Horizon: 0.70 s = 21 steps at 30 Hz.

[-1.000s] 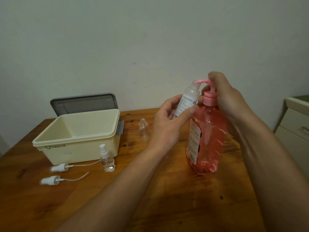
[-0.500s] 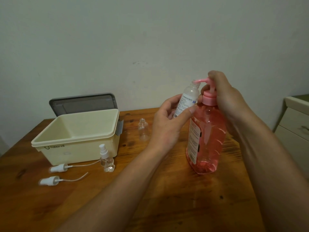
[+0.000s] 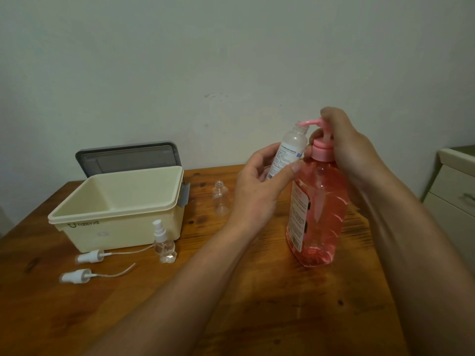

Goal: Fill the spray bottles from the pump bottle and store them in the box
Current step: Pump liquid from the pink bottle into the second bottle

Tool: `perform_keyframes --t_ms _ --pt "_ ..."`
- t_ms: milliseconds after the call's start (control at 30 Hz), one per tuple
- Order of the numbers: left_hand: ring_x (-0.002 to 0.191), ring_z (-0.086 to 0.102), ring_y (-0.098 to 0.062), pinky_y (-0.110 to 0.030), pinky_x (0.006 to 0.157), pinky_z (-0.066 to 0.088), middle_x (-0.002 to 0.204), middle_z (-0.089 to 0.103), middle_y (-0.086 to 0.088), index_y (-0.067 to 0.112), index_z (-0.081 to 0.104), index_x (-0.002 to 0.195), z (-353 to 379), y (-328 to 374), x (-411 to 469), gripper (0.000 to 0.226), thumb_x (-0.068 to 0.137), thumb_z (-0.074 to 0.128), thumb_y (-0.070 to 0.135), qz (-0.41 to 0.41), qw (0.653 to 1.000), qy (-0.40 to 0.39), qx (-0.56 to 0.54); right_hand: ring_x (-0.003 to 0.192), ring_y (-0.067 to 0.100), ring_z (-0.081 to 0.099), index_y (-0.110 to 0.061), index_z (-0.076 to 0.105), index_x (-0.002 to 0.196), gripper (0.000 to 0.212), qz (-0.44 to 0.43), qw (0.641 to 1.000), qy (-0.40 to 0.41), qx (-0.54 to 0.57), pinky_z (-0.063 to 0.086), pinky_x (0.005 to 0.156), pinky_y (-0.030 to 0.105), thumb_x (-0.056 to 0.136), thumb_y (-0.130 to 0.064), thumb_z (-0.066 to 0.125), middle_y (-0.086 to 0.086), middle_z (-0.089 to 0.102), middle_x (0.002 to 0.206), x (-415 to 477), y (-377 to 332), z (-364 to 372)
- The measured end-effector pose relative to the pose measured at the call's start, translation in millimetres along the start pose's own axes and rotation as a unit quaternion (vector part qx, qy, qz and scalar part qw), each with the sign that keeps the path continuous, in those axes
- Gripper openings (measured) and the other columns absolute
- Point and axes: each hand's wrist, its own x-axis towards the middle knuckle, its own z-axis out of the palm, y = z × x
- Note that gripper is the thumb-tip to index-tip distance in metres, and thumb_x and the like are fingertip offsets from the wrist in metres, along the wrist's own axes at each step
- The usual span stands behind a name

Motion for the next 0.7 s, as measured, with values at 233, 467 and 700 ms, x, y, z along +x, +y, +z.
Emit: perform_keyframes --t_ms 233,467,700 --pt "0.089 0.066 0.006 -0.012 0.073 0.053 0.110 0.068 0.007 0.019 0.058 0.123 0.9 -1.8 -0.2 0.043 0.083 0.074 0.016 -0.010 1.000 0.007 -0.001 0.068 0.027 0.053 -0.013 0.061 0.079 0.033 -0.002 1.000 -0.002 0.009 0.044 0.067 0.040 0.092 -0.039 0.044 0.003 0.064 0.061 0.2 -1.6 -0.3" --pt "0.087 0.064 0.010 -0.011 0.073 0.052 0.109 0.066 0.010 0.018 0.056 0.127 0.5 -0.3 0.2 0.044 0.085 0.071 0.015 -0.001 1.000 0.002 0.002 0.063 0.024 0.057 -0.016 0.065 0.082 0.044 -0.003 1.000 0.000 -0.002 0.047 0.066 0.041 0.089 -0.054 0.044 0.003 0.067 0.065 2.6 2.2 -0.4" --pt "0.087 0.066 0.006 -0.012 0.073 0.052 0.110 0.069 0.005 0.014 0.059 0.125 0.6 -1.9 -0.5 0.044 0.083 0.074 0.013 -0.010 1.000 0.006 -0.009 0.066 0.027 0.050 -0.013 0.060 0.080 0.031 -0.004 1.000 -0.007 0.019 0.042 0.058 0.033 0.092 -0.036 0.044 0.006 0.064 0.063 1.1 -0.9 -0.2"
